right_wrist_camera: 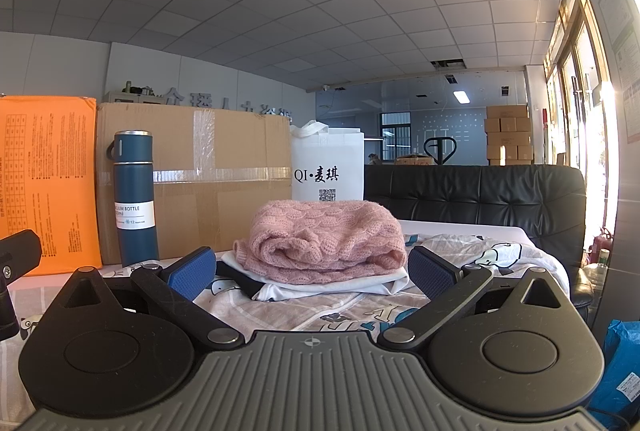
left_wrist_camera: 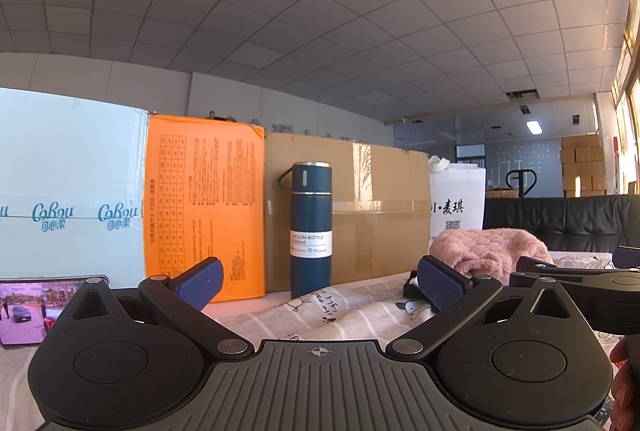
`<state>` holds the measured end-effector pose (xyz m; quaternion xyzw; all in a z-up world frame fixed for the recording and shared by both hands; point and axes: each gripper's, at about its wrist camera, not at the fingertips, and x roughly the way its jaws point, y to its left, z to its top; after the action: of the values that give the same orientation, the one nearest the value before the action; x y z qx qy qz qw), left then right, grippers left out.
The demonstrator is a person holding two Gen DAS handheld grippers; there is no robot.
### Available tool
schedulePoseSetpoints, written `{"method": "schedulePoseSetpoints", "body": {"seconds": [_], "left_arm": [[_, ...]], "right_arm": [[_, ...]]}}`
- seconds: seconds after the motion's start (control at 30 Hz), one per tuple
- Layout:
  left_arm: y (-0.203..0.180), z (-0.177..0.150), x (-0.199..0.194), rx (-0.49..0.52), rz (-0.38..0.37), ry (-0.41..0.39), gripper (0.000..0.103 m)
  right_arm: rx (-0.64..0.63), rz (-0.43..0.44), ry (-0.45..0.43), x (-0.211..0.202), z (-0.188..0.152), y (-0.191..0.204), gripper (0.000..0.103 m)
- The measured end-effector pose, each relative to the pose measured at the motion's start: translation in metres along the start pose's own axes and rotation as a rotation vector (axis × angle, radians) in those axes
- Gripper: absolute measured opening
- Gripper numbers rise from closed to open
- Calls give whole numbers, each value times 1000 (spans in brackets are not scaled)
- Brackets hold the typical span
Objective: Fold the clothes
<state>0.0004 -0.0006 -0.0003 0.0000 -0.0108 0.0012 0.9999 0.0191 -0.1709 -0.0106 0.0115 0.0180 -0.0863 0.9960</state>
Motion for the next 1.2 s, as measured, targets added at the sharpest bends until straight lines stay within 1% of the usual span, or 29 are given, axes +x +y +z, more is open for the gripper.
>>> {"method": "schedulePoseSetpoints", "body": {"seconds": [1.03, 1.2], "left_arm": [[2, 0, 0, -5, 2, -2, 103], [3, 0, -1, -11, 3, -10, 103]], "right_arm": [[6, 7, -10, -1, 2, -2, 103], [20, 26, -30, -5, 2, -4, 103]]}}
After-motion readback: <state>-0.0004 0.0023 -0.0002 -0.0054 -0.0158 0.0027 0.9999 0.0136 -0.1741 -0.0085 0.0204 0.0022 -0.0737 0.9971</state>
